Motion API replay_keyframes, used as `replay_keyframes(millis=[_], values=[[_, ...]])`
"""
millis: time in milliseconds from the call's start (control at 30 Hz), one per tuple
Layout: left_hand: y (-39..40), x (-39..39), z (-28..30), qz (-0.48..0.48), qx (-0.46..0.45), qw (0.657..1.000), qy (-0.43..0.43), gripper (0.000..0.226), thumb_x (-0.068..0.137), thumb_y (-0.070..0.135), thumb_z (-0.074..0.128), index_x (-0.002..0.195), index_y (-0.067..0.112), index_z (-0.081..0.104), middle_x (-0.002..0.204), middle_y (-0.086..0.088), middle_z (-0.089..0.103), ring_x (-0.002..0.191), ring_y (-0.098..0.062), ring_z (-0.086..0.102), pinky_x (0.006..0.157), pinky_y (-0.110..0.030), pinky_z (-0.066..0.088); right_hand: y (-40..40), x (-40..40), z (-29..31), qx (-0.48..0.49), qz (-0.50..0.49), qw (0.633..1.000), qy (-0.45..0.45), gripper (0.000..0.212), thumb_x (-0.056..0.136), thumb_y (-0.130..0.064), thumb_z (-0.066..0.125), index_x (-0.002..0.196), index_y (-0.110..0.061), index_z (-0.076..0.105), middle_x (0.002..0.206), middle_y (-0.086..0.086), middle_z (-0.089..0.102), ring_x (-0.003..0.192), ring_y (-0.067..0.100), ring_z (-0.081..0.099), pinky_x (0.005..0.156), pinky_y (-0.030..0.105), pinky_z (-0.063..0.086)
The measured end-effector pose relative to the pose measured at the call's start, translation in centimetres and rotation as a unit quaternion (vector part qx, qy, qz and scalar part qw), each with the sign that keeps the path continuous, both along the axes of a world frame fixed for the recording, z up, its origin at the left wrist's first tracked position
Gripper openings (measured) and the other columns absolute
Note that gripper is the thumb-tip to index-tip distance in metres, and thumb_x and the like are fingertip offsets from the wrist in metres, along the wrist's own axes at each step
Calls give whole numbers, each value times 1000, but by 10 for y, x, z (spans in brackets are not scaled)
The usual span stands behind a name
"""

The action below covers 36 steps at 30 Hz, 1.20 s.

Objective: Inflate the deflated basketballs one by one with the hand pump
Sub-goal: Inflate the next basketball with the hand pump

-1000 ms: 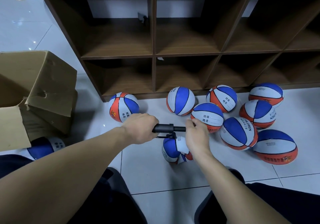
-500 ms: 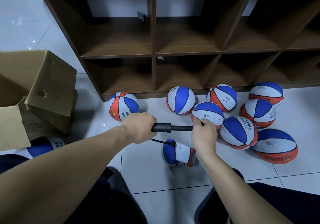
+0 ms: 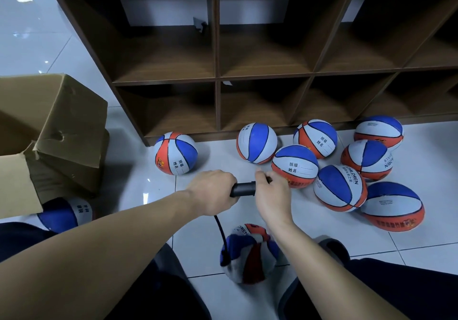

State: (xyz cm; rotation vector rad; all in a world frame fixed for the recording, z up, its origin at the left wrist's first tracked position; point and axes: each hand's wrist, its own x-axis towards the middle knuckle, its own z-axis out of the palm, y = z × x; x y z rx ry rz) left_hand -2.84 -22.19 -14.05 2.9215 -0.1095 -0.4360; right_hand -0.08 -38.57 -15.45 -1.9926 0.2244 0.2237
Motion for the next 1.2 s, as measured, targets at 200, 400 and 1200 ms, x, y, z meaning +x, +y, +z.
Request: replay_keyframes(millis=[200,400,1200], values=[[5,6,3,-4,2,1000,-16,31,100,47,56,81,23,57,71,4,59,63,-19,56,52,-31,34,-8,10,6,21,26,999,10,40,105,-32,56,71,-14,45,63,-8,41,64,18,41,62,35,36],[31,7,-3,10,11,1000,11,27,97,45,57,78,26,58,69,5,61,66,-22,63,58,-34,52,-34,27,2,20,-31,999,23,44,101,-23,59,64,-20,35,60,-6,33,65,20,32,61,33,29],[4,12,12,-13,33,999,-30,19,98,41,57,87,27,61,74,5,58,69,-25,59,56,-33,39,-1,2,15,17,14,1000,-22,37,105,-24,52,69,-19,49,71,-4,51,72,20,48,69,39,42]])
